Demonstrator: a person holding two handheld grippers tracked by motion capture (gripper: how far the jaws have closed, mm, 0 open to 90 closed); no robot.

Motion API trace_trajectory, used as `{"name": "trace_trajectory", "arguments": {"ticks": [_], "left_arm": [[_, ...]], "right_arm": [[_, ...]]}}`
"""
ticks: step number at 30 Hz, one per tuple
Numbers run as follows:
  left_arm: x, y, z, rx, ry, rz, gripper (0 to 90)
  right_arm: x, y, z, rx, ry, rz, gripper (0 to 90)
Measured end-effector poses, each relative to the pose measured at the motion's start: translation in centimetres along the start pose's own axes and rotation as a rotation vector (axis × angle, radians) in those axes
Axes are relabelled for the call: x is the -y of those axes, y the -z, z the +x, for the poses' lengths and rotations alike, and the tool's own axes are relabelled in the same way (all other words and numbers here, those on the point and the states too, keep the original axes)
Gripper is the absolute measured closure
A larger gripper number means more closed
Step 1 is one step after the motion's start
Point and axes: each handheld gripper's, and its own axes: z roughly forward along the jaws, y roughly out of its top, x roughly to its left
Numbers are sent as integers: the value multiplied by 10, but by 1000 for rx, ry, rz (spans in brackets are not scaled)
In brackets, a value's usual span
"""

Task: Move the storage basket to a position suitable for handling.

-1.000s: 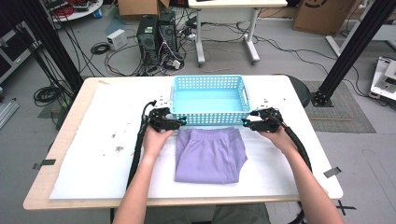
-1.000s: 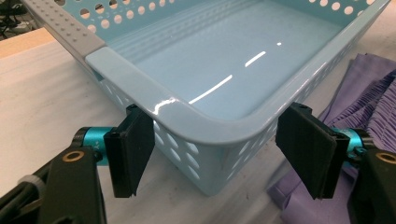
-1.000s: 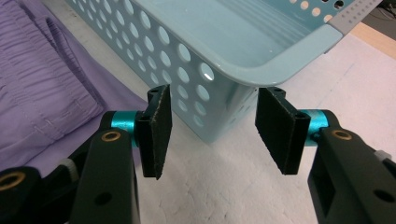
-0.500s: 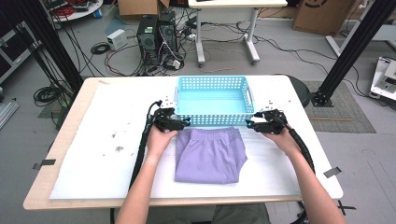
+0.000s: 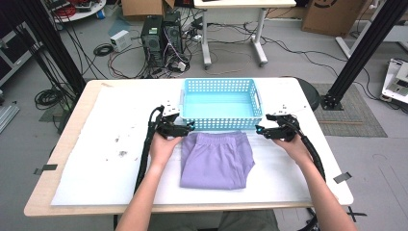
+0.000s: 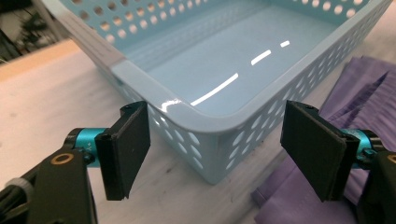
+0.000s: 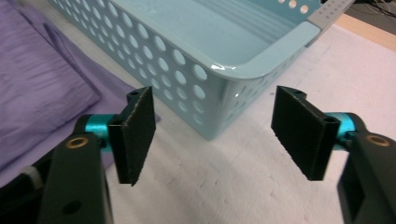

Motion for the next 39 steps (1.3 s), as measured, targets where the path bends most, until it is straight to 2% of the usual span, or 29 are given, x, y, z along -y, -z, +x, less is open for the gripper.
{"name": "trace_trajectory", "arguments": {"ticks": [3,6,9,10,15,18,20,22,28,31,36,39], "left_arm": [[3,16,-3,-17,-5,-39,243],[8,29,-6,-15,-11,-47,243],[12,36,-8,-9,-3,-53,243],[16,41,-9,5,10,-44,242],[26,56,-15,25,41,-46,242],[33,65,-19,17,59,-55,246],[35,68,-21,22,72,-60,245],[42,75,-25,40,104,-70,246],[54,86,-36,61,113,-34,255],[59,90,-42,69,105,-21,294],[65,97,-54,53,91,2,294],[66,98,-61,67,96,19,299]], "right_arm": [[4,13,8,13,-6,-43,273],[7,23,20,9,-2,-73,273],[10,31,31,6,-2,-95,273],[12,32,34,3,1,-100,273],[21,39,48,-6,-29,-115,273],[26,42,56,8,-48,-115,267],[29,44,62,9,-67,-117,266],[33,45,69,3,-70,-115,264],[40,48,89,7,-58,-95,264],[45,52,100,7,-70,-86,264],[49,55,117,1,-90,-76,264],[49,52,127,7,-81,-58,265]]}}
